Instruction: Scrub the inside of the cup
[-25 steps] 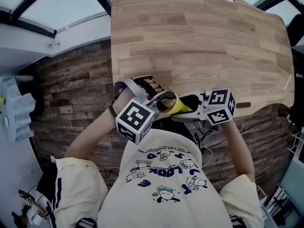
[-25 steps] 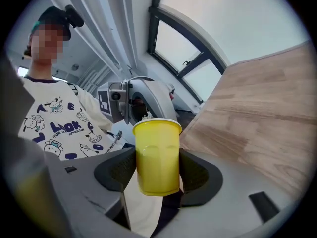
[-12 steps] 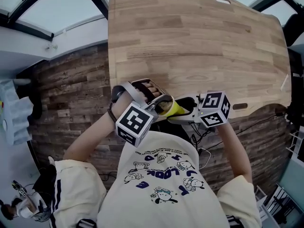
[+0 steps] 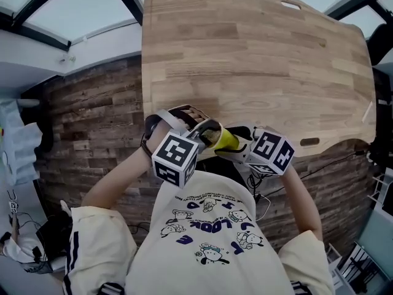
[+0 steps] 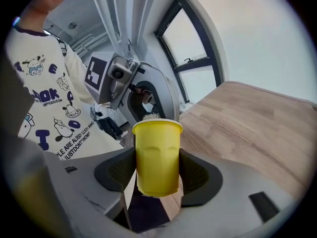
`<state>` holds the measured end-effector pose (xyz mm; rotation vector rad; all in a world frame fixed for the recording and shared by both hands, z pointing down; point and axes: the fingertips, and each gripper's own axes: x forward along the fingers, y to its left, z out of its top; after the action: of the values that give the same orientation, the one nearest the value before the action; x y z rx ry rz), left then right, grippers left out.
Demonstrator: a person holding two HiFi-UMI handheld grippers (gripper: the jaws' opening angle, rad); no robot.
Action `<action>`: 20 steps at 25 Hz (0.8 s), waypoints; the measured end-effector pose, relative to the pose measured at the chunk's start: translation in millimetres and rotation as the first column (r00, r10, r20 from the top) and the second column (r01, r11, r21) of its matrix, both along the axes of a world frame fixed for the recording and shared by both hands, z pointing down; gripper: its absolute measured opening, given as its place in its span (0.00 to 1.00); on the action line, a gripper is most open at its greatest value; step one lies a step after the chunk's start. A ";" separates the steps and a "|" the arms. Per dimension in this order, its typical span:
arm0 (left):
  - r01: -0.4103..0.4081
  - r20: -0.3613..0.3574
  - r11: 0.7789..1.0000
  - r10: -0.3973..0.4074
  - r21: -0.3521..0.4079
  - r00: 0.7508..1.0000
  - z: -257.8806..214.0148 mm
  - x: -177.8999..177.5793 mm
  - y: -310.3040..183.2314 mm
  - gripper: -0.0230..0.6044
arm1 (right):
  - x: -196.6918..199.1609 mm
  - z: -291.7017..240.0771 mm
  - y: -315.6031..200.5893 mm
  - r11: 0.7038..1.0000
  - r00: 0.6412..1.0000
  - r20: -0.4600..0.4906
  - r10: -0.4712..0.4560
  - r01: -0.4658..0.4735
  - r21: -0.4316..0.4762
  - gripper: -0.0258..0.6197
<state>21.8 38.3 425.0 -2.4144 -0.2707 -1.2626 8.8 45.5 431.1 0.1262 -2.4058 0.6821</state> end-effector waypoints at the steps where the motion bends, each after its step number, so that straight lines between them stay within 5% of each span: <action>1: 0.012 0.000 1.000 -0.012 -0.003 1.000 -0.1 -0.1 -1.4 0.28 | 0.2 0.2 -1.4 1.000 1.000 -0.014 -0.004 0.004 0.026 0.45; 11: 0.155 -0.018 0.984 -0.157 -0.087 0.987 -0.7 2.5 -10.5 0.27 | 1.8 -2.6 -11.2 0.975 0.992 -0.124 -0.040 0.065 0.212 0.45; 20: 0.279 -0.026 0.929 -0.294 -0.245 0.955 -0.7 5.5 -13.2 0.27 | 7.3 -2.3 -15.5 0.922 0.972 -0.224 -0.067 0.146 0.359 0.45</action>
<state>27.3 25.2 424.4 -2.7749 -0.0526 -1.3389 16.1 30.0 428.7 0.2107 -2.2914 0.1434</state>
